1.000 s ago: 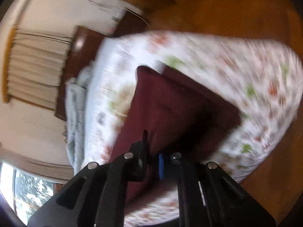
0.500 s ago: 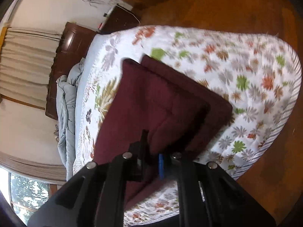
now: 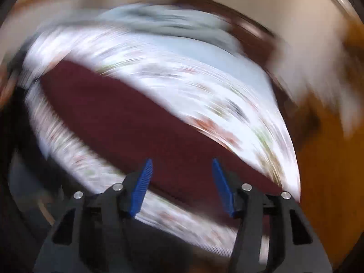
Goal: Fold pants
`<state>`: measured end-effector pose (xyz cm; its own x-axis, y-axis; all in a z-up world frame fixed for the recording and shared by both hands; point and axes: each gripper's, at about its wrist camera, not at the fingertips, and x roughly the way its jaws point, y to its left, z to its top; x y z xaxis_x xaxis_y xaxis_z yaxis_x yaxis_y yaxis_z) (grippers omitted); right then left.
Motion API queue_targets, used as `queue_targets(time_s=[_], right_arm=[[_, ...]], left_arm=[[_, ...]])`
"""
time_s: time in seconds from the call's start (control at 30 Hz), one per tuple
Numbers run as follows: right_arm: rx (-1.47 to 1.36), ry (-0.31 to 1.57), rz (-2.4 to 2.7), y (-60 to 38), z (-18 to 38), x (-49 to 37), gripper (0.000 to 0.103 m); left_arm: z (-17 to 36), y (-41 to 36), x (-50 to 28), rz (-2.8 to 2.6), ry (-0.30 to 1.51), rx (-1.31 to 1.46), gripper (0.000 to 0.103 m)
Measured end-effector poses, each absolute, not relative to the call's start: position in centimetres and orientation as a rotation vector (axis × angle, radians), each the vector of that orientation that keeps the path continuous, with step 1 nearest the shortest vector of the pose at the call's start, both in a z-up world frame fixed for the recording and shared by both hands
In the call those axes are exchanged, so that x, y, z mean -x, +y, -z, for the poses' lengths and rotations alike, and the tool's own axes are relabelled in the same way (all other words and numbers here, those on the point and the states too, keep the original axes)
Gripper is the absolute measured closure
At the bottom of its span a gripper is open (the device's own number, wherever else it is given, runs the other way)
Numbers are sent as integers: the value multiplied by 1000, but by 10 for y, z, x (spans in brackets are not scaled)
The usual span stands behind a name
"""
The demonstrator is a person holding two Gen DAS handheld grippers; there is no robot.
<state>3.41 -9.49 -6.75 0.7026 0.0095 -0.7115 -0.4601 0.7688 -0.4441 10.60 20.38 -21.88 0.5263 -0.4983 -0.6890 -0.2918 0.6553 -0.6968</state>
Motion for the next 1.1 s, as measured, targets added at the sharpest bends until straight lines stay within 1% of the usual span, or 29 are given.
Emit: queue_targets(time_s=[0.03,0.07,0.13,0.2,0.27,0.37,0.57,0.8,0.93,0.97,1.0,1.03,1.07,1.1], right_arm=[[785,718,-333,-58,85,-31,49],[848,700,-373,-38,94,-27,49],[971,674,-454,4,119,-25,56],[1036,662,-489,24,130,-27,64],[1068,653,-514,36,136,-36,66],[1119,653,-519,45,145,-40,69],[1178,701,-552,52,167,-46,70],[1138,723,-545,48,162,-56,70],[1142,751,-527,45,172,-65,72],[1142,757,-528,45,174,-66,79],[1135,771,-537,46,175,-67,98],[1131,777,-539,48,176,-68,97],[1129,762,-536,49,173,-67,98],[1121,753,-536,49,169,-66,98]], left_arm=[[218,204,-106,146,1045,891,65],[219,206,-106,148,1045,902,65],[219,207,-106,155,1048,920,63],[219,208,-106,168,1049,928,59],[219,209,-104,185,1050,928,53],[219,207,-105,201,1050,919,49],[222,209,-108,223,1058,934,46],[226,217,-108,214,1068,954,46],[228,220,-107,211,1070,952,46],[228,220,-107,209,1069,944,47],[228,219,-107,206,1069,935,52],[229,221,-106,187,1075,927,85],[232,222,-105,196,1078,955,89],[234,225,-103,190,1072,987,90]])
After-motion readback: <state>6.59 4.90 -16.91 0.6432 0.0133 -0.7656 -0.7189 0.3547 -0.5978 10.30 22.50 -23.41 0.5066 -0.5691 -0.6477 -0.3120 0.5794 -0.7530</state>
